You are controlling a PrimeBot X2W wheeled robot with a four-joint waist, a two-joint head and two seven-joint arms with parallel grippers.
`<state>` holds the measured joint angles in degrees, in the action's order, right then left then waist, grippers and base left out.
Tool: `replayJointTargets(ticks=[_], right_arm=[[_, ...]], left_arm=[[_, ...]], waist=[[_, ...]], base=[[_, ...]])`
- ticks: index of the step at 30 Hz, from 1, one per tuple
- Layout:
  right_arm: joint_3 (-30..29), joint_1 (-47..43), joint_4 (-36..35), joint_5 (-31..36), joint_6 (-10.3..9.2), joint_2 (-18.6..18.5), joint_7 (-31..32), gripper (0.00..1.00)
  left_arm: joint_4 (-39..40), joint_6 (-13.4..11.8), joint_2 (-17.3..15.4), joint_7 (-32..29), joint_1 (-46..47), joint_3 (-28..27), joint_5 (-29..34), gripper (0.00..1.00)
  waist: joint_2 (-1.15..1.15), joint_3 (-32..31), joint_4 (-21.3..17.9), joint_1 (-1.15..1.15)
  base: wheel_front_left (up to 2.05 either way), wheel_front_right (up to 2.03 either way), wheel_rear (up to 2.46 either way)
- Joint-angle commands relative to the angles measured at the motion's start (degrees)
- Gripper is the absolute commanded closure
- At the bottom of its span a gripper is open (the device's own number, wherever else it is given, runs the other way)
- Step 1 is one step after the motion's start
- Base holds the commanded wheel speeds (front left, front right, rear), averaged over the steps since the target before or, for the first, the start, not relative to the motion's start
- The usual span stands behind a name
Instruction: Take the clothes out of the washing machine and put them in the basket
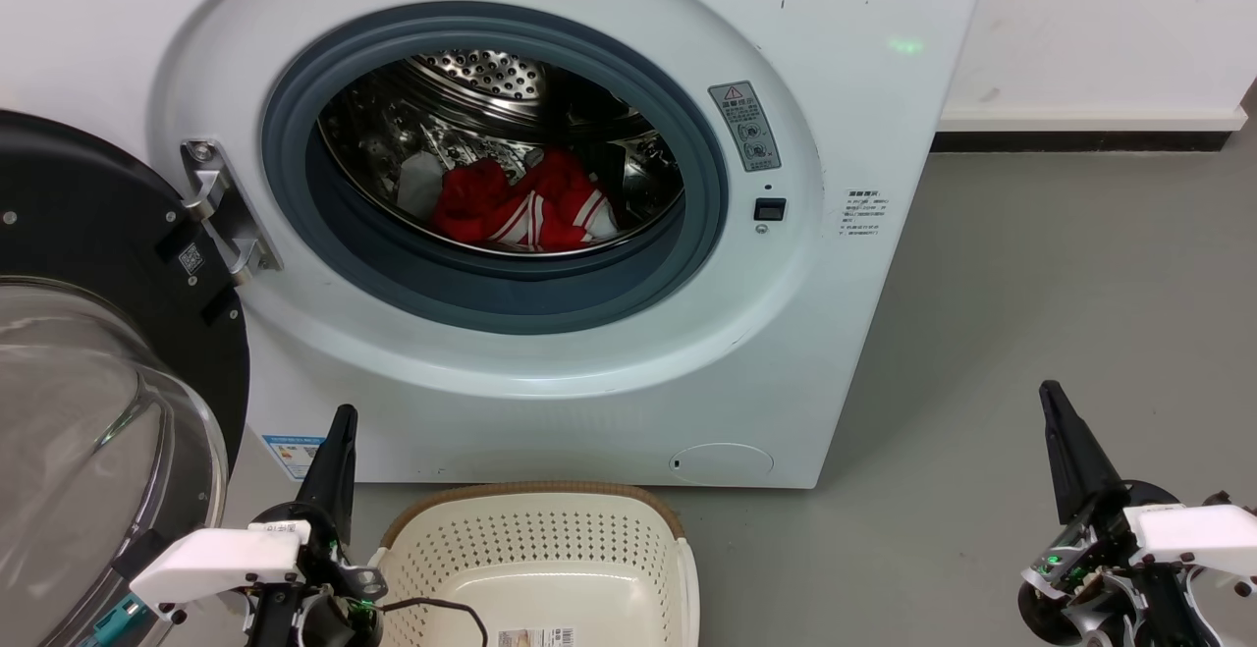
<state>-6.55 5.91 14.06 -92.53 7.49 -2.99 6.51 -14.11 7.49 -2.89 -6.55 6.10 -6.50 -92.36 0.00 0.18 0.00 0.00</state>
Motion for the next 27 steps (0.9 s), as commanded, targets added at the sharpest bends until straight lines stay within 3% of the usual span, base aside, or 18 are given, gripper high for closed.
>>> replayJointTargets(ticks=[1,13,14,27], right_arm=[[0.0,0.7,0.1,0.3,0.0,0.2,0.0,1.0],[0.0,0.7,0.1,0.3,0.0,0.2,0.0,1.0],[0.0,0.7,0.1,0.3,0.0,0.2,0.0,0.0],[0.6,-1.4,-1.7,2.4,0.0,0.0,-2.8,0.0]], left_arm=[[0.0,0.1,0.1,-0.1,0.4,-0.1,-0.1,1.0],[0.0,0.1,0.1,-0.1,0.4,-0.1,-0.1,1.0],[0.0,0.1,0.1,-0.1,0.4,-0.1,-0.1,0.0],[-0.1,0.0,0.1,2.9,0.9,3.1,2.4,0.0]], waist=[[0.0,0.0,0.0,0.0],[0.0,0.0,0.0,0.0],[0.0,0.0,0.0,0.0],[0.0,0.0,0.0,0.0]], base=[[0.0,0.0,0.0],[0.0,0.0,0.0],[0.0,0.0,0.0],[0.0,0.0,0.0]])
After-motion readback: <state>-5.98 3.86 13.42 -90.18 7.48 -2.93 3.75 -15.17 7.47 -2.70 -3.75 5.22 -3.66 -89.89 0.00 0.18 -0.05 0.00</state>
